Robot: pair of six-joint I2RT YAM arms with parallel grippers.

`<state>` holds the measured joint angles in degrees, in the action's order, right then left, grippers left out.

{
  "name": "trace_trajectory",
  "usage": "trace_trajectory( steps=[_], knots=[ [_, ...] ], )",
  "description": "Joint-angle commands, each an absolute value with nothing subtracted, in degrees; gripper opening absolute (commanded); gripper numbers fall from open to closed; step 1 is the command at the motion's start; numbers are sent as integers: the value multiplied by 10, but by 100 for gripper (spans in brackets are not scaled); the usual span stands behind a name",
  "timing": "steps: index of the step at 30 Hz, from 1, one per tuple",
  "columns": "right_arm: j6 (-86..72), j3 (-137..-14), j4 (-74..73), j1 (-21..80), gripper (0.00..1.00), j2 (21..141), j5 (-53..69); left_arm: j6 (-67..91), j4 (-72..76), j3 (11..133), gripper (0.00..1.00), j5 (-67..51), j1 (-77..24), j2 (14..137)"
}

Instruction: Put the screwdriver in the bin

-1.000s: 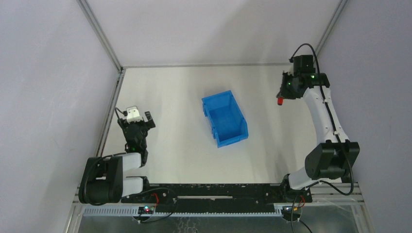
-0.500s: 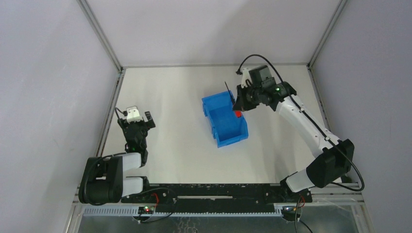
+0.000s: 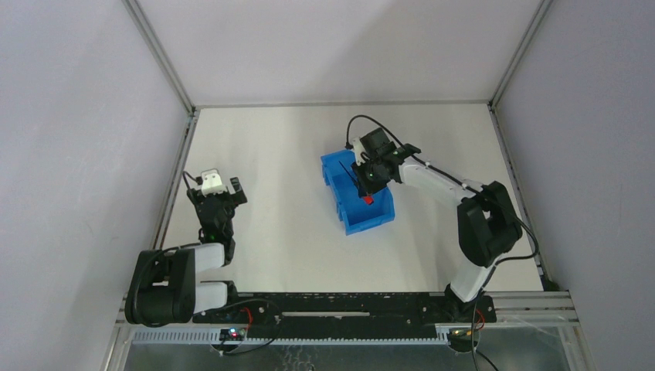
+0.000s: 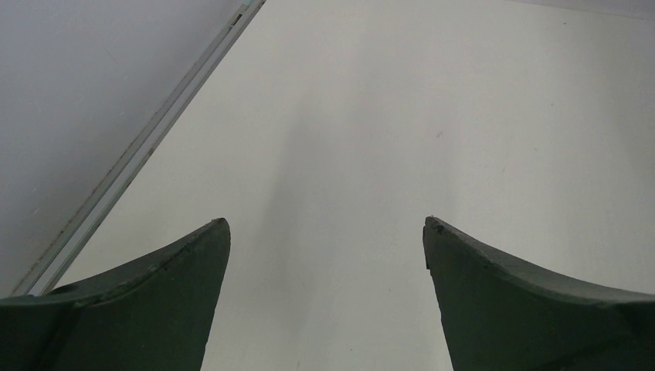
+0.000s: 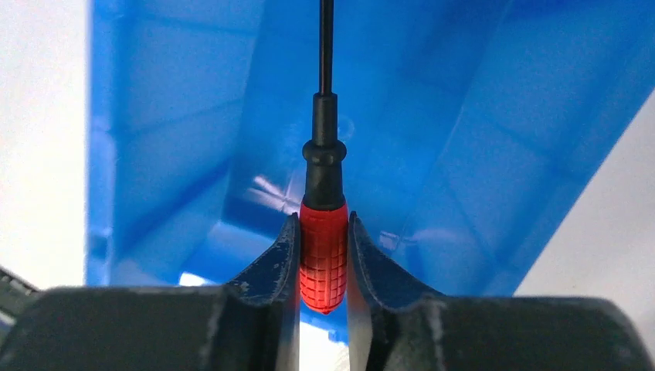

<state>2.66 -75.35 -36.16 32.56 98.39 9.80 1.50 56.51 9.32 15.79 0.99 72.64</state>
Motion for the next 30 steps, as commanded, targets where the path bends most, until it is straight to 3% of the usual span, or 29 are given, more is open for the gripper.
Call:
trace_trajectory(
  steps=[1,4,8,19,22,24,30],
  knots=[
    [27,-755,-321,341,28,1011,30,10,604,111,100,152,12,722],
    [23,-755,-320,352,40,1022,20,10,604,112,100,152,13,722],
    [13,-755,-318,363,49,1007,4,9,604,111,100,153,13,722],
    [-60,-755,-351,360,57,878,-48,9,604,112,100,152,13,722],
    [-87,-755,-366,328,73,842,-61,10,604,111,100,152,13,722],
    [-97,-755,-381,287,98,828,-78,10,604,111,100,153,13,722],
    [-105,-755,-414,143,100,826,-138,10,604,111,100,152,13,722]
  ],
)
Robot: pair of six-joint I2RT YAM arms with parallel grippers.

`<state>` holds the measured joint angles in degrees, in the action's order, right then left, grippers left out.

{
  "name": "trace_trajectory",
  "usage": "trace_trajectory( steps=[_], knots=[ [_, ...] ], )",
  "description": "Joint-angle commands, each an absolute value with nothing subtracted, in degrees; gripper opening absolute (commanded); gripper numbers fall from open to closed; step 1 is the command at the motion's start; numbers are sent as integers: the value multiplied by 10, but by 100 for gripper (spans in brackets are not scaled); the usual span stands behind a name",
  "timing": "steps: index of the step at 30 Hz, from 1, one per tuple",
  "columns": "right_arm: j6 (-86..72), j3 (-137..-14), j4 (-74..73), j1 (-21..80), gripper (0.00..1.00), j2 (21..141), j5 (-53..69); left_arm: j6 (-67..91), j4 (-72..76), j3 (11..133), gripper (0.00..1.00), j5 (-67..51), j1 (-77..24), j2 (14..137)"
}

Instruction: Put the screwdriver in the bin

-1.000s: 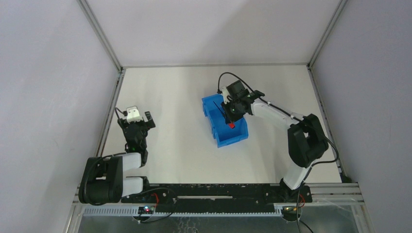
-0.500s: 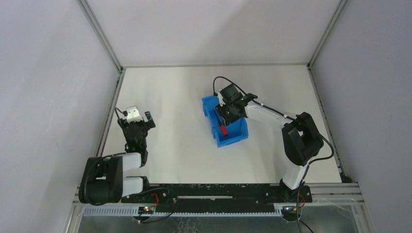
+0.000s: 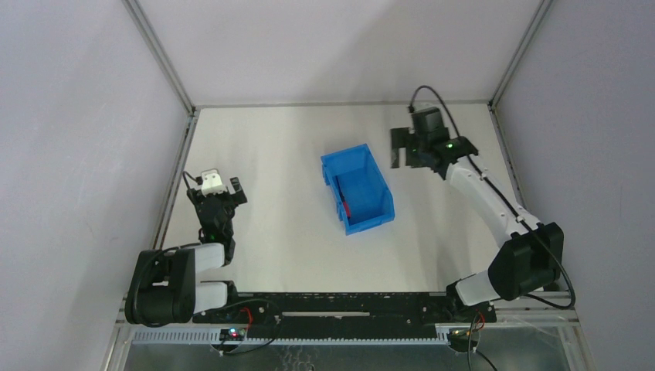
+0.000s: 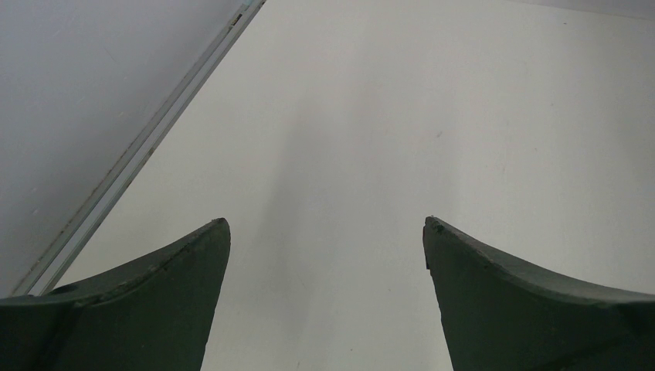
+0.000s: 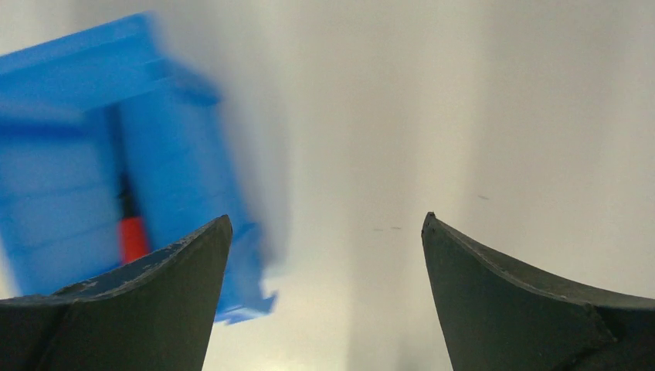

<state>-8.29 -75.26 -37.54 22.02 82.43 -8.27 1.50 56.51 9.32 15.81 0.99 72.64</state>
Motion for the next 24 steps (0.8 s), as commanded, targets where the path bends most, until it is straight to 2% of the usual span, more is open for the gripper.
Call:
trace_trajectory(
  steps=[1,8,24],
  knots=[
    [-104,-755,-413,118,100,830,-139,10,604,111,100,152,13,722],
    [-103,-755,-384,-13,100,845,-131,10,604,111,100,152,12,722],
    [-127,-722,-334,-20,100,804,-122,10,604,111,100,152,13,722]
  ],
)
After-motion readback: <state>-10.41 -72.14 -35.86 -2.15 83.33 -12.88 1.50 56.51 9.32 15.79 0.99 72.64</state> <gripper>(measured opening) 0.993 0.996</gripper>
